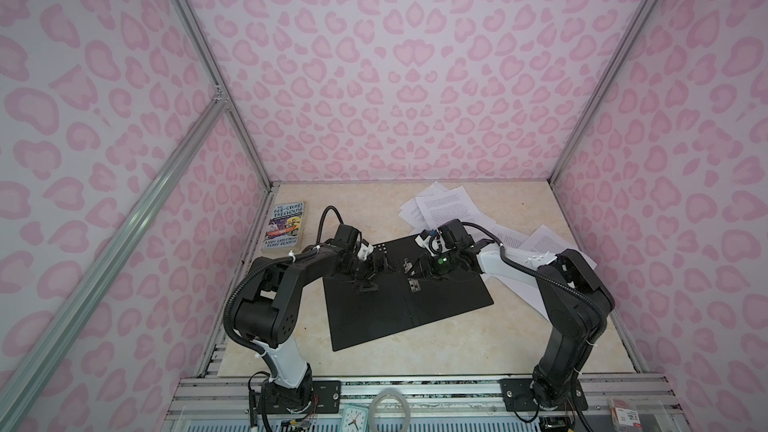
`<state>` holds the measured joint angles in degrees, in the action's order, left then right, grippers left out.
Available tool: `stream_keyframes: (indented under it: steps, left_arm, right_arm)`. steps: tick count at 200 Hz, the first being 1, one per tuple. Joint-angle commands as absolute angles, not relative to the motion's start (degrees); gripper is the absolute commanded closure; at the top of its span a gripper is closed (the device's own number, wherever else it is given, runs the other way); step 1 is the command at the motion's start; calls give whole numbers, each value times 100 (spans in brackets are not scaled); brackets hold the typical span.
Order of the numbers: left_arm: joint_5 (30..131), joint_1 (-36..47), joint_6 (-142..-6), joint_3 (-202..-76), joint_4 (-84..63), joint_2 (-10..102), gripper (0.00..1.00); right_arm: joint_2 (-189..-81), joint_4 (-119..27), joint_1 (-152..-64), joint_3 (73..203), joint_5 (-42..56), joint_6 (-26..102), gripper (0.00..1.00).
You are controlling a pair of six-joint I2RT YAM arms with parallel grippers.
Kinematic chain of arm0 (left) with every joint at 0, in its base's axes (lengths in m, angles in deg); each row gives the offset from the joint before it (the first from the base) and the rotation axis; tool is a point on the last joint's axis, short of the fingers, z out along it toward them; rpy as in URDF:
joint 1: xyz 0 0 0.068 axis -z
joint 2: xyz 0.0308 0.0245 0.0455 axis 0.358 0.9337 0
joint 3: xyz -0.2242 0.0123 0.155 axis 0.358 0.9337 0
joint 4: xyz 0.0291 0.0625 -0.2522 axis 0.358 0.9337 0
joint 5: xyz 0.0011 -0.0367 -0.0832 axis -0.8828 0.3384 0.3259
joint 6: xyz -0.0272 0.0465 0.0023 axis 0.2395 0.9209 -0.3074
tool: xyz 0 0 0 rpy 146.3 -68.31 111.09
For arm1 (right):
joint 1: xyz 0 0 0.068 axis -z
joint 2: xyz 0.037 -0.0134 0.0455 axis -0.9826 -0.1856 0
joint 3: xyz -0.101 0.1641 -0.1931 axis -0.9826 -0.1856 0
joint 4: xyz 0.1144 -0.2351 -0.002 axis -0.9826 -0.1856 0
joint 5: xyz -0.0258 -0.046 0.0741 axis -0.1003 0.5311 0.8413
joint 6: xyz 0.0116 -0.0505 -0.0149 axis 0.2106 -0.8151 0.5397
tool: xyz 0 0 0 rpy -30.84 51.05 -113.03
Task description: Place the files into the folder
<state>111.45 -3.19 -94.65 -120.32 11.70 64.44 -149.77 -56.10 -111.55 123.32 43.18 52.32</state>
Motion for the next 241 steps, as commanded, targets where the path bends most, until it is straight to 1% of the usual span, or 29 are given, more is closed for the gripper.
stream_keyframes:
  steps: [1,50,84,109,129,147,165,194,207,228,241]
  left_arm:
    - [9924,-322,-9443,-11961,1660,6494,1]
    - [9926,-280,-9479,-11920,1589,6434,1]
    - [10025,-246,-9464,-11943,1563,6415,1]
    - [10116,-204,-9418,-12103,1585,6367,1]
    - [10125,-190,-9333,-12362,1748,6321,2]
    - [10187,-173,-9280,-12575,1829,6260,1]
    - [10334,-155,-9268,-12782,1894,6209,1]
    - [10582,-86,-9275,-13097,1897,6036,1]
    - [10592,-82,-9319,-13219,1927,5949,1]
    - [10592,-84,-9407,-13370,1949,5801,1]
    - [10592,-81,-9468,-13414,1949,5706,1]
  right_arm:
    - [-14756,-5475,-11135,12319,4141,5295,62]
    - [-14747,-5836,-11137,12166,3985,5123,66]
    - [-14716,-6516,-11291,12272,3187,4778,66]
    - [-14859,-6857,-11330,12473,2785,4728,61]
    - [-15052,-7098,-11332,12727,2457,4713,53]
    - [-15308,-7320,-11332,13073,2248,4701,50]
    - [-15683,-7599,-11341,13498,2140,4619,53]
    - [-16010,-7331,-11347,13815,2614,4665,54]
    - [-16178,-7465,-11383,14022,2558,4640,55]
    - [-16352,-7611,-11406,14251,2499,4584,60]
    - [-16432,-7655,-11404,14342,2524,4577,65]
